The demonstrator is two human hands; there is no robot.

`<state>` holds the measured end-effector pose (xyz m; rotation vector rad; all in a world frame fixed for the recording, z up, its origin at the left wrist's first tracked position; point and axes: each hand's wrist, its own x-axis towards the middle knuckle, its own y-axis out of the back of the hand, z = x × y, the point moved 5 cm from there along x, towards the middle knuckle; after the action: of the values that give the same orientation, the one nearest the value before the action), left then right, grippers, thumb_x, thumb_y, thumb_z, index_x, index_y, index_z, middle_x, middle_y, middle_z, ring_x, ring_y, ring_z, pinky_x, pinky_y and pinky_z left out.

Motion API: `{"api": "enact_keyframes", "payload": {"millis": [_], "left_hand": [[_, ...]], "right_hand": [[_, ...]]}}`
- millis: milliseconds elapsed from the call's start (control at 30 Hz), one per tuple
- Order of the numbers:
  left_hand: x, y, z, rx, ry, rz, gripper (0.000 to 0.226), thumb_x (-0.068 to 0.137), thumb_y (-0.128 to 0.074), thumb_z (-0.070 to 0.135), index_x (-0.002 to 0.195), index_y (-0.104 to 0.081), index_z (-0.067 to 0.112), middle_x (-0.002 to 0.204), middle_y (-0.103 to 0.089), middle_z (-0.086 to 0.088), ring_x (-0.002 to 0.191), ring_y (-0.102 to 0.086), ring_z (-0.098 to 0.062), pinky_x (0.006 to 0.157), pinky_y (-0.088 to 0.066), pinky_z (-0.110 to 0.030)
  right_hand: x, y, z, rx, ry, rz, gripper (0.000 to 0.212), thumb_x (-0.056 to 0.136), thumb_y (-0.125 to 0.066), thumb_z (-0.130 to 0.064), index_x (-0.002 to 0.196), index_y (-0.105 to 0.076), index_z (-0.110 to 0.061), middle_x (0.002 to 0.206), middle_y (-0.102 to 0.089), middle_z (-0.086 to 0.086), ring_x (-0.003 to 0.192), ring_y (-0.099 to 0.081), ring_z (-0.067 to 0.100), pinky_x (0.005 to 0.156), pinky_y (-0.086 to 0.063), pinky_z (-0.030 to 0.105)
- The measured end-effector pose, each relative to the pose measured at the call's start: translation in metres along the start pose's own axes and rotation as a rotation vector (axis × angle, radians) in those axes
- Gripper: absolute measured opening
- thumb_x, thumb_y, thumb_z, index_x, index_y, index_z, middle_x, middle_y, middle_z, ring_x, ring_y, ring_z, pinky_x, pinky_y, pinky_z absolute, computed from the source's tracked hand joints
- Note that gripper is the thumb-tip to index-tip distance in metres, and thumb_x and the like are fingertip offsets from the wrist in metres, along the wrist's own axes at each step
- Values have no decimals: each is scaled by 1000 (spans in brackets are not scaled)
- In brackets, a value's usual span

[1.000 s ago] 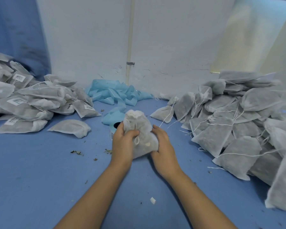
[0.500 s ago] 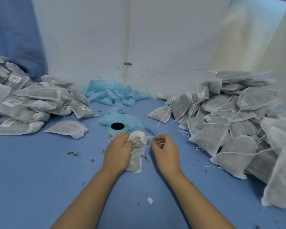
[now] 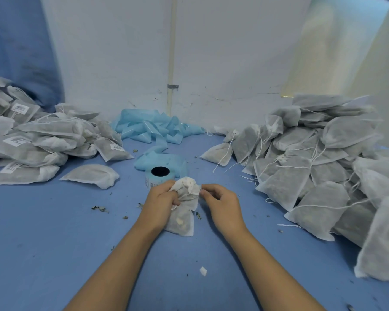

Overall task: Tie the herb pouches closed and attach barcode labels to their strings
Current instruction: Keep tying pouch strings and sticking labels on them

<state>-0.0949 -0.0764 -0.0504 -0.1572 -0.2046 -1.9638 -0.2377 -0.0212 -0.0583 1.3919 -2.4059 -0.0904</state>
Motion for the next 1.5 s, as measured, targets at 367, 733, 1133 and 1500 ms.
{"api": "enact_keyframes", "payload": {"millis": [367,733,1133,1500], "left_hand": [[-2,3,3,-65,15,48,12,71,-43,-12,66,-46,-1,67,-39,-6,66,-36,-16,52,-29,-18],[3,9,1,-195,8,178,22,85,-49,-6,83,-62,13,78,-62,2,73,-57,-8,64,-43,-16],[12,5,5,-601,120,234,32,77,-60,-11,100,-68,10,98,-70,-15,89,-67,-28,87,-52,-40],[12,8,4,-644,137,281,26,81,-60,-8,104,-62,4,87,-65,-14,73,-63,-25,72,-52,-36]], "right_hand": [[1,11,3,238,-109,130,12,89,-64,-9,85,-72,-17,73,-70,-15,63,-60,-10,61,-44,5],[-11,25,-9,233,15,479,23,91,-62,-14,80,-67,-33,73,-69,-14,70,-63,2,66,-46,12],[-38,-12,-55,-349,847,301,12,83,-69,-6,95,-74,-5,102,-72,3,92,-63,15,88,-47,21],[-37,-21,-52,-583,813,216,21,73,-77,-1,90,-77,-13,104,-73,-5,84,-65,20,72,-53,29]]}}
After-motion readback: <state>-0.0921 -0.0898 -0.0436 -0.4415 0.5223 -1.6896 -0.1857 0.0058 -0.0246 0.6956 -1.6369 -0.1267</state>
